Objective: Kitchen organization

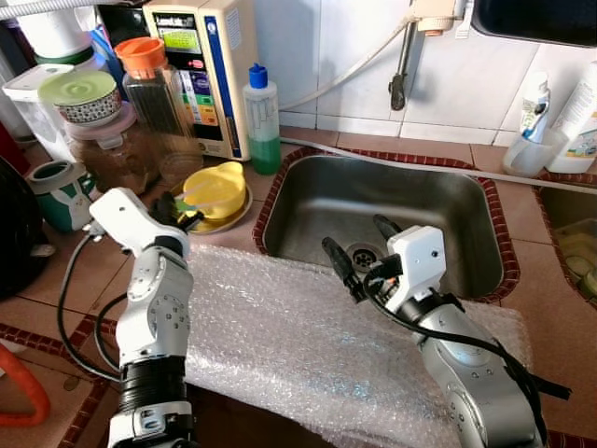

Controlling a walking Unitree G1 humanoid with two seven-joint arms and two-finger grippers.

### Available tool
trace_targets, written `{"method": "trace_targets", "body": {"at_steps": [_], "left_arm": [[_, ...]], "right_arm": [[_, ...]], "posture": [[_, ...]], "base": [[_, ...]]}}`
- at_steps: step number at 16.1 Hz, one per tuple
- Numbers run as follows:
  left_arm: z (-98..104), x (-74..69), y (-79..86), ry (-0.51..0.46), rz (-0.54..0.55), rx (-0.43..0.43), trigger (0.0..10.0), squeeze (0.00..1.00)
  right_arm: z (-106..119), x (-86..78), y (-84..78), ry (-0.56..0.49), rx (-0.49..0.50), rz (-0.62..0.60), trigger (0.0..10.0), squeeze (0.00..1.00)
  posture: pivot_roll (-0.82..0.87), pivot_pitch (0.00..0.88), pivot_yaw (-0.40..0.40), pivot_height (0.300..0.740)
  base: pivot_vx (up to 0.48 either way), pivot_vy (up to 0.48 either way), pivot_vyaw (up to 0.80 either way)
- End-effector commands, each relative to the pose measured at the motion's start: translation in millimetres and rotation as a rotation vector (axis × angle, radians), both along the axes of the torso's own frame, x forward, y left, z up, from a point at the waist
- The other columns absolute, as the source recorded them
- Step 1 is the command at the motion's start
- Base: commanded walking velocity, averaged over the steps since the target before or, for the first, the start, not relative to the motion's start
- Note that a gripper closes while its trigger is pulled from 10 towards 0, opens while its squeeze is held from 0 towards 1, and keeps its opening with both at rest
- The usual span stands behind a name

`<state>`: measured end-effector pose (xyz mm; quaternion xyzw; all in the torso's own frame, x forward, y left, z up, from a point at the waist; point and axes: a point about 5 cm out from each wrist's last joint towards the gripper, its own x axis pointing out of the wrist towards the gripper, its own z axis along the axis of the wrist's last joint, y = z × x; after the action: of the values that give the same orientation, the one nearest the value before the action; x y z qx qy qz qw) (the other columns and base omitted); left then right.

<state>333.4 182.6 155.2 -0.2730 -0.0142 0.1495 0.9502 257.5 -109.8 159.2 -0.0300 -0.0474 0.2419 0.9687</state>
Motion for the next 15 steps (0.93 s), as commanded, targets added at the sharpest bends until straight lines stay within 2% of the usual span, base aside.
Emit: {"method": "trace_targets", "body": {"at_steps": [1,2,5,7,12,13,15], "left_arm": [[0,-1.5,4.8,0.012,0.025,0.030,0.0,0.00],[1,-1.6,4.9,0.009,0.024,0.036,0.0,0.00],[18,-0.3,3.7,-0.076,0.009,0.157,0.0,0.00],[27,-0.2,0.4,-0.126,-0.011,0.203,0.0,0.00],[42,-0.3,-4.2,-0.223,-0.070,0.218,0.0,0.00],[45,-0.2,-9.6,-0.260,-0.124,0.206,0.0,0.00],[49,0.9,-28.3,-0.316,-0.296,0.104,0.0,0.00]], "right_arm": [[4,-2.1,3.8,-0.020,0.005,0.020,10.0,0.00],[4,-2.1,3.8,-0.020,0.005,0.020,10.0,0.00],[4,-1.0,4.1,-0.023,0.007,0.021,10.0,0.00],[4,-0.7,4.5,-0.022,0.013,0.029,10.0,0.00],[6,-0.6,6.0,-0.028,0.021,0.039,10.0,0.00],[6,-0.2,5.9,-0.029,0.022,0.038,10.0,0.00],[8,2.4,4.3,-0.025,0.048,0.021,10.0,0.00]], "posture": [[0.00,0.045,0.079,0.740],[0.00,0.045,0.079,0.740],[0.00,0.042,0.078,0.740],[0.00,0.039,0.077,0.740],[0.00,0.038,0.076,0.740],[0.00,0.035,0.074,0.740],[0.00,0.035,0.074,0.740]], "base": [[0.000,0.000,0.00],[0.000,0.000,0.00],[0.000,0.000,0.00],[0.000,0.000,0.00],[0.000,0.000,0.00],[0.000,0.000,0.00],[0.000,0.000,0.00]]}}
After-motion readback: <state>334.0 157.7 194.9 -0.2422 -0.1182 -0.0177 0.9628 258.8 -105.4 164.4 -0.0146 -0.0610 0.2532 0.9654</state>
